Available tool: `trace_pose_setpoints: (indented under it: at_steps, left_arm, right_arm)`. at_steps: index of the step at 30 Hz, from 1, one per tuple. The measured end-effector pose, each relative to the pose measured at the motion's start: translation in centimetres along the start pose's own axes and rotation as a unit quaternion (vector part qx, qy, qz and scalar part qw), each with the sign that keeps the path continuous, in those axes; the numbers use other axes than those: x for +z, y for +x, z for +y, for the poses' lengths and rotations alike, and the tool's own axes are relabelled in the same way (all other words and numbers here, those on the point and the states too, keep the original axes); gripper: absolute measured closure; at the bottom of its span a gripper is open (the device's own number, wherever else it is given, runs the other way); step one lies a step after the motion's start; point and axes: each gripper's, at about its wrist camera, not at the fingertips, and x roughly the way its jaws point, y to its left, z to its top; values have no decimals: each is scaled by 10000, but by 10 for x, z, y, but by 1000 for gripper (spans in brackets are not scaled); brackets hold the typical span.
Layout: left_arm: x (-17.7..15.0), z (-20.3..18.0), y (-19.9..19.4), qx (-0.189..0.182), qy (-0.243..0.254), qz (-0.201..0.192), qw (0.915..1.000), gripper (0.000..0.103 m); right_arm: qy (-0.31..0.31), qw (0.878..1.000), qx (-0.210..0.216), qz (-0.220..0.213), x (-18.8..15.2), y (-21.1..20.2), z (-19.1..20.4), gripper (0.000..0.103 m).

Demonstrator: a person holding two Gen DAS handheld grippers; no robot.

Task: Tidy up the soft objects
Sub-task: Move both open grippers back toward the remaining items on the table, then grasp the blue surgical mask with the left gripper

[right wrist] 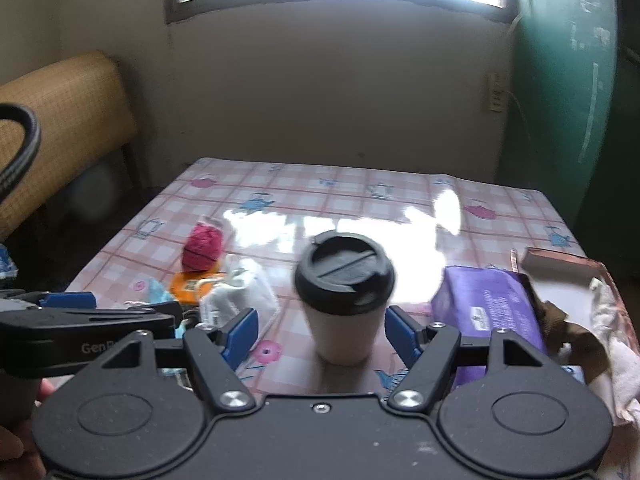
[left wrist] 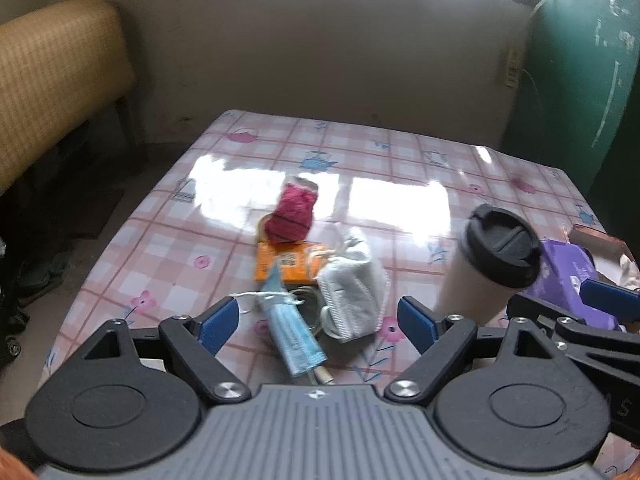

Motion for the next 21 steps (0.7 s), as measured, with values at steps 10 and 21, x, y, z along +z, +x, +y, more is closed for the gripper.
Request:
trace_pose_setpoints:
  at_steps: [10,21]
  left_arm:
    - [-18,61,19,377,-526,101,9979,12]
    - [-26,57,74,244,-439,47,9987,9]
  right_arm:
    - [-285,9982,529,66,-8,10,33,20]
    - [-217,9975,639,186,-17,25,30,20]
